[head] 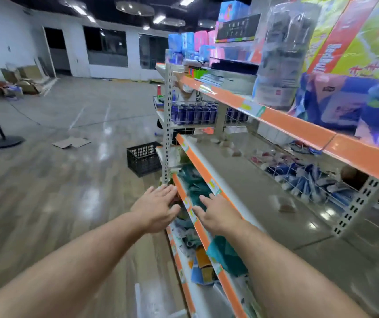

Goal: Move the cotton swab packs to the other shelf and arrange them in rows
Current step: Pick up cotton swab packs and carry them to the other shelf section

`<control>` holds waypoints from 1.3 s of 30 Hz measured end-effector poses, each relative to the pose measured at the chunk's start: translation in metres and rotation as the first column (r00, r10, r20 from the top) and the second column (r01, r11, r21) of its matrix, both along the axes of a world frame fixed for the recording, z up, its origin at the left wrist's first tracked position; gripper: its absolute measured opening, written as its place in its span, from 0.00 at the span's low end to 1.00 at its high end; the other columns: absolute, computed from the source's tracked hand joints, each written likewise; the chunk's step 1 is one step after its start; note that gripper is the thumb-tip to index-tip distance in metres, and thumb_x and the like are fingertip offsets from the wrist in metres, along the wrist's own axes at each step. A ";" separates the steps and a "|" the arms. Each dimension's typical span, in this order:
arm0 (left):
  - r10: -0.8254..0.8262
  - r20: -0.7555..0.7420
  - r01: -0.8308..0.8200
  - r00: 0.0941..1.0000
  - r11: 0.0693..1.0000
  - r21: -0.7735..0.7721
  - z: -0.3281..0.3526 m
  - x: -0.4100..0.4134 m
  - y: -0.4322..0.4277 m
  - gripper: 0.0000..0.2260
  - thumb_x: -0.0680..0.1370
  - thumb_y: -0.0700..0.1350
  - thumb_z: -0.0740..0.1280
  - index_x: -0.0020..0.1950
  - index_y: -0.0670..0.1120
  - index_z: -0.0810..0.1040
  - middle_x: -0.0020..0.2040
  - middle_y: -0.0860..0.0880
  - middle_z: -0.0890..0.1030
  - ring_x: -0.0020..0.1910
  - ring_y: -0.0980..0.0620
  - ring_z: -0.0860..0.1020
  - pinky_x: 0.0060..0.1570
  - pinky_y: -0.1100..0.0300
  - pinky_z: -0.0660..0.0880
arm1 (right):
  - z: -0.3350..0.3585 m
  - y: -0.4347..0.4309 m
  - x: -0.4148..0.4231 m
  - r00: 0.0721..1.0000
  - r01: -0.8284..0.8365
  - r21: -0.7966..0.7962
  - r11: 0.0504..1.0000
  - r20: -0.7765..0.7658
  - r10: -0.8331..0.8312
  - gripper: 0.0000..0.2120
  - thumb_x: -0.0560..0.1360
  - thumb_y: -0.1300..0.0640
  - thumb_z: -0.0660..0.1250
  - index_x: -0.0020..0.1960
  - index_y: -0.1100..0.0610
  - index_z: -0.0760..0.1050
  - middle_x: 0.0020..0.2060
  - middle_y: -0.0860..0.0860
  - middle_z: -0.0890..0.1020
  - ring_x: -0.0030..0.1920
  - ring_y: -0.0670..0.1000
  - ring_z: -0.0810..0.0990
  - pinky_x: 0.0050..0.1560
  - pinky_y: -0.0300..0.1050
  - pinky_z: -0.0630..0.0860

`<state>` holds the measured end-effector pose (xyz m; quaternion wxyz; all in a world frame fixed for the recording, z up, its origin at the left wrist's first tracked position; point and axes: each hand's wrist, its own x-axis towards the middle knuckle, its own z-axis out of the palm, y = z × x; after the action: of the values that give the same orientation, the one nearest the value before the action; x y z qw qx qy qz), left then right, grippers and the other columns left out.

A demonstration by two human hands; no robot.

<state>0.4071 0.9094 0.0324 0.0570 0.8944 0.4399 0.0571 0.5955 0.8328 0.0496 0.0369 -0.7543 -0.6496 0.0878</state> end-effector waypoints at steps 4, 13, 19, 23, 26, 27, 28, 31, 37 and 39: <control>0.035 0.021 -0.035 0.999 0.999 -0.006 0.007 0.008 0.064 0.30 0.82 0.59 0.49 0.81 0.49 0.49 0.81 0.52 0.51 0.80 0.54 0.47 0.78 0.52 0.44 | 0.014 0.063 0.009 0.998 -0.054 0.009 0.998 0.043 0.054 0.27 0.83 0.41 0.51 0.75 0.55 0.64 0.71 0.55 0.69 0.72 0.56 0.63 0.71 0.48 0.58; -0.067 0.040 0.067 0.997 0.998 0.003 -0.003 0.039 0.216 0.30 0.82 0.60 0.48 0.81 0.50 0.49 0.81 0.53 0.50 0.79 0.55 0.46 0.77 0.52 0.43 | -0.008 0.210 0.035 0.999 0.022 0.059 0.998 0.030 -0.024 0.25 0.81 0.39 0.52 0.71 0.52 0.67 0.67 0.55 0.73 0.70 0.57 0.66 0.68 0.51 0.66; -0.202 0.003 0.202 0.979 0.979 0.022 0.005 0.061 0.329 0.30 0.82 0.61 0.47 0.82 0.49 0.48 0.81 0.51 0.50 0.80 0.53 0.47 0.78 0.50 0.45 | -0.011 0.308 0.057 0.980 0.197 0.062 0.979 0.025 -0.198 0.22 0.80 0.37 0.51 0.62 0.51 0.72 0.57 0.53 0.75 0.64 0.56 0.69 0.61 0.53 0.71; -0.271 0.008 0.271 0.962 0.963 -0.003 0.004 0.077 0.389 0.30 0.83 0.60 0.48 0.82 0.48 0.48 0.81 0.50 0.50 0.80 0.52 0.46 0.78 0.50 0.43 | -0.016 0.358 0.070 0.966 0.255 0.012 0.967 0.050 -0.255 0.24 0.80 0.37 0.50 0.67 0.50 0.70 0.63 0.54 0.74 0.67 0.56 0.68 0.65 0.51 0.68; -0.292 0.012 0.292 0.956 0.956 -0.014 0.003 0.097 0.429 0.30 0.83 0.60 0.48 0.81 0.48 0.49 0.81 0.50 0.51 0.80 0.52 0.47 0.77 0.52 0.43 | -0.013 0.391 0.086 0.956 0.290 0.002 0.957 0.057 -0.289 0.25 0.80 0.38 0.52 0.70 0.51 0.69 0.67 0.55 0.73 0.69 0.57 0.68 0.66 0.49 0.67; -0.296 0.032 0.297 0.955 0.955 -0.019 0.004 0.105 0.442 0.29 0.83 0.59 0.48 0.81 0.48 0.50 0.81 0.50 0.51 0.80 0.52 0.47 0.77 0.52 0.43 | -0.012 0.404 0.095 0.951 0.307 0.009 0.952 0.045 -0.307 0.24 0.80 0.39 0.53 0.69 0.52 0.70 0.67 0.56 0.73 0.69 0.57 0.69 0.65 0.48 0.68; -0.306 0.049 0.307 0.951 0.952 -0.020 0.004 0.114 0.456 0.29 0.83 0.59 0.49 0.81 0.47 0.51 0.81 0.50 0.52 0.80 0.52 0.48 0.77 0.52 0.43 | -0.013 0.416 0.103 0.943 0.332 0.007 0.943 0.025 -0.332 0.24 0.80 0.39 0.54 0.68 0.53 0.71 0.66 0.56 0.75 0.68 0.57 0.70 0.64 0.47 0.68; -0.330 0.048 0.331 0.943 0.944 -0.013 0.003 0.137 0.490 0.29 0.83 0.58 0.49 0.81 0.47 0.52 0.81 0.50 0.53 0.80 0.52 0.49 0.78 0.51 0.44 | -0.029 0.455 0.132 0.930 0.367 0.039 0.929 -0.020 -0.367 0.31 0.73 0.33 0.50 0.64 0.51 0.74 0.64 0.53 0.78 0.65 0.55 0.74 0.64 0.48 0.71; -0.340 -0.004 0.339 0.940 0.939 -0.061 0.002 0.182 0.559 0.29 0.83 0.58 0.49 0.81 0.47 0.50 0.81 0.49 0.52 0.80 0.52 0.47 0.78 0.50 0.45 | -0.031 0.521 0.184 0.936 0.347 -0.011 0.938 0.065 -0.346 0.23 0.81 0.40 0.52 0.62 0.55 0.73 0.61 0.57 0.78 0.59 0.57 0.77 0.55 0.45 0.72; -0.348 -0.013 0.347 0.937 0.935 -0.072 0.002 0.197 0.576 0.29 0.83 0.59 0.49 0.81 0.46 0.51 0.81 0.49 0.53 0.80 0.52 0.49 0.77 0.51 0.45 | -0.028 0.538 0.199 0.915 0.358 0.065 0.931 0.174 -0.364 0.27 0.79 0.37 0.48 0.63 0.52 0.74 0.59 0.56 0.79 0.59 0.57 0.77 0.57 0.46 0.70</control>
<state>0.6043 1.4858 0.0339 0.0910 0.9562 0.2774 0.0196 0.7948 1.3707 0.0214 0.0048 -0.8653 -0.5011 -0.0007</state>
